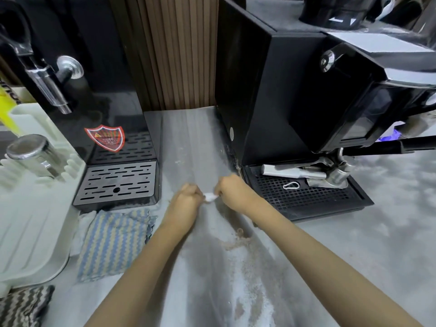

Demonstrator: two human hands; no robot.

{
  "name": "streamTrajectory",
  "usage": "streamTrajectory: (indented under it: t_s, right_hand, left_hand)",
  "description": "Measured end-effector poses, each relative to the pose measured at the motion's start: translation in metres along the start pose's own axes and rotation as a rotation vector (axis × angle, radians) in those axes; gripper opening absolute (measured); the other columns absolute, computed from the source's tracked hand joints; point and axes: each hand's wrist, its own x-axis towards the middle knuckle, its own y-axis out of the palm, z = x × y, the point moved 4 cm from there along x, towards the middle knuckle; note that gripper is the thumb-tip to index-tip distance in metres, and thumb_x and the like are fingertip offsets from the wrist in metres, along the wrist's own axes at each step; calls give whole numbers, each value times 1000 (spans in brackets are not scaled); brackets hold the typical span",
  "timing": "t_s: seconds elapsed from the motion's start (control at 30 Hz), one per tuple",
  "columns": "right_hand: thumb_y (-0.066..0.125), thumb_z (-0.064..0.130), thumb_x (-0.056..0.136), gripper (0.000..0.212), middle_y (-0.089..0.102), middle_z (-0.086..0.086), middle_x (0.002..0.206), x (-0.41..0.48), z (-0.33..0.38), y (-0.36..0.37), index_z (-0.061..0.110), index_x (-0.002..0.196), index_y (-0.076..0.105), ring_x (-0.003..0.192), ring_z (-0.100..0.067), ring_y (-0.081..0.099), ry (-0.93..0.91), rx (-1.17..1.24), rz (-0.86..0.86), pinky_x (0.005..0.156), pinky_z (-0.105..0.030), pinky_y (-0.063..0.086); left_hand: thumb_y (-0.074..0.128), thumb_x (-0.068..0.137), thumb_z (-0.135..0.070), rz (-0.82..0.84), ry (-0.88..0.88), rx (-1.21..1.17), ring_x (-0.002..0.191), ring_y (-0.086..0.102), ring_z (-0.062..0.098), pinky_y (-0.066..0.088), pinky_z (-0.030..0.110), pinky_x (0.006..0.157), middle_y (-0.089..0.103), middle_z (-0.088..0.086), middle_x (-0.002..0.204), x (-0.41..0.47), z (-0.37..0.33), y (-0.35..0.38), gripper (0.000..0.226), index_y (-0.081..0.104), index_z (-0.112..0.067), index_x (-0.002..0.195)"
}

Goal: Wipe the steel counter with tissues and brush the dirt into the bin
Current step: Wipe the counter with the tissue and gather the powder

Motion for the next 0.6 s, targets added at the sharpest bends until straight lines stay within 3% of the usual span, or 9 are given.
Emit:
streamTrajectory:
  t_s: [0.13,0.27,0.33,0.43,0.5,0.6]
  right_hand:
    - [48,-6,82,33,63,-18,112,26,7,11,3,106,68,103,-34,57,-18,4,29,87,-34,44]
    - [47,-8,80,31,65,-17,105,-3,11,14,2,99,69,96,-32,60,-102,6,48,85,-37,48]
    - [49,-7,79,26,65,-16,98,-35,9,23,3,93,68,91,-31,62,-133,8,117,80,-37,51]
    - [57,-4,71,18,64,-13,86,-86,8,34,7,80,68,83,-30,62,-222,-6,178,74,-34,52]
    - [54,-2,78,21,65,-15,96,-106,6,34,6,92,68,92,-28,61,-209,-37,254,81,-32,50]
    - [58,-3,75,23,66,-14,99,-95,4,22,7,92,71,91,-29,62,-215,-22,243,84,-36,51]
  left_hand:
    - [49,84,-4,36,-128,81,95,53,27,36,26,72,57,7,99,6,26,15,22,68,-7,97]
    - [43,88,-14,36,-152,30,77,42,20,24,24,62,47,5,82,-29,7,19,23,62,-2,89]
    - [49,88,-11,40,-123,5,72,45,21,31,27,63,45,4,76,-60,-13,16,16,58,-3,78]
    - [61,76,-13,98,38,-23,67,46,6,34,16,57,47,-6,68,-111,-47,15,12,56,-17,66]
    - [53,80,-19,141,72,-68,70,45,1,32,13,61,46,-11,70,-127,-55,18,14,56,-20,67]
    - [53,88,-15,85,34,-124,79,50,13,36,19,71,43,-9,76,-113,-57,13,14,58,-11,75]
